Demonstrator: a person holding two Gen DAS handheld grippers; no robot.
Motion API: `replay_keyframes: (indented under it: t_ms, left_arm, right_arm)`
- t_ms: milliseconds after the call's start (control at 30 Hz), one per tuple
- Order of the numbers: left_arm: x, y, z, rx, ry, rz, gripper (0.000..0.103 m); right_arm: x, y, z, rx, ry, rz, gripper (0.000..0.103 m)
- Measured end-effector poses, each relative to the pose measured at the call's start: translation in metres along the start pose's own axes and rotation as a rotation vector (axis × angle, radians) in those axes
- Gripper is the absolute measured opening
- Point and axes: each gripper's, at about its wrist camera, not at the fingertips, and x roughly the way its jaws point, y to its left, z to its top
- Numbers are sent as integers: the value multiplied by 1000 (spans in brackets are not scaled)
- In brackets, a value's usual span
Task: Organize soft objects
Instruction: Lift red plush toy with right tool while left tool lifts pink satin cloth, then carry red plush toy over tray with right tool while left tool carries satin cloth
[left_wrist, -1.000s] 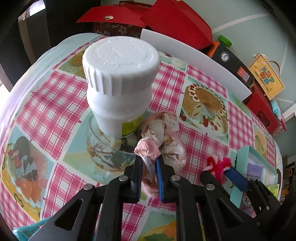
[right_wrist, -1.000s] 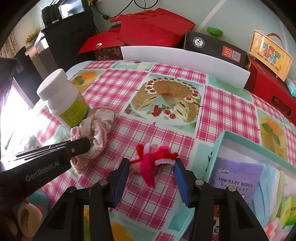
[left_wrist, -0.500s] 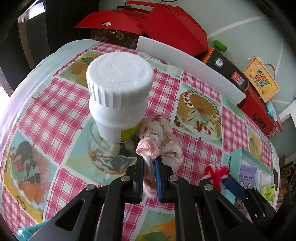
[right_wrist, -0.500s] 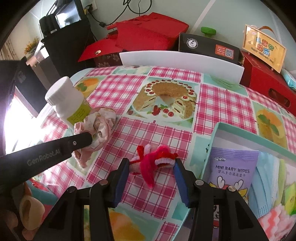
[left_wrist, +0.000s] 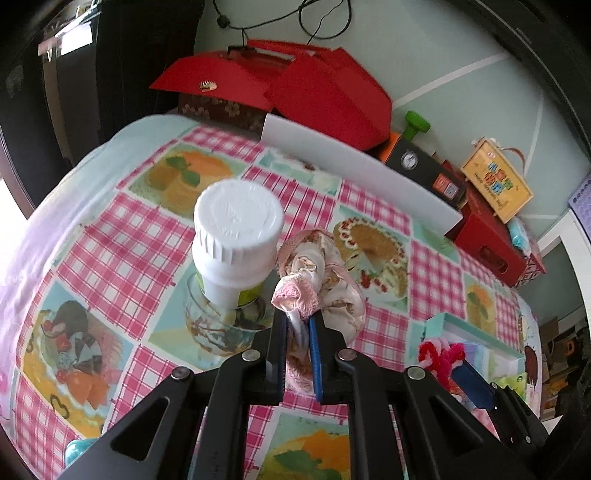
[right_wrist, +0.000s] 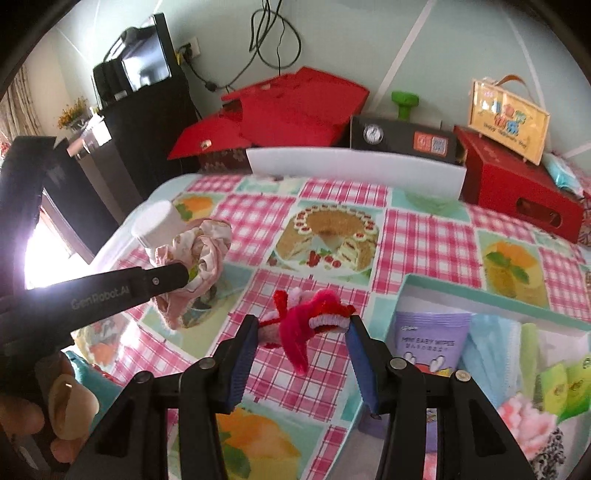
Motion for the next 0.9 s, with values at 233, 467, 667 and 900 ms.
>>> replay_keyframes:
  t_ms: [233,467,667,900]
  left_arm:
    - [-20,-8,0,15,-41,-34,11]
    - [-36,-24,-7,57,-67,-61,11]
    - [-43,-41,-14,104,-71,-75,11]
    - [-39,-71,-26,182,-50,-97,11]
  right_arm:
    - [-31,-4,-3,12,-53,-22,52]
    - [-61,-21,-13,60,-96,-57,52]
    - [-84,-45,-21,116,-126,-99,51]
    - [-107,-84,-31,204,-152,-159,52]
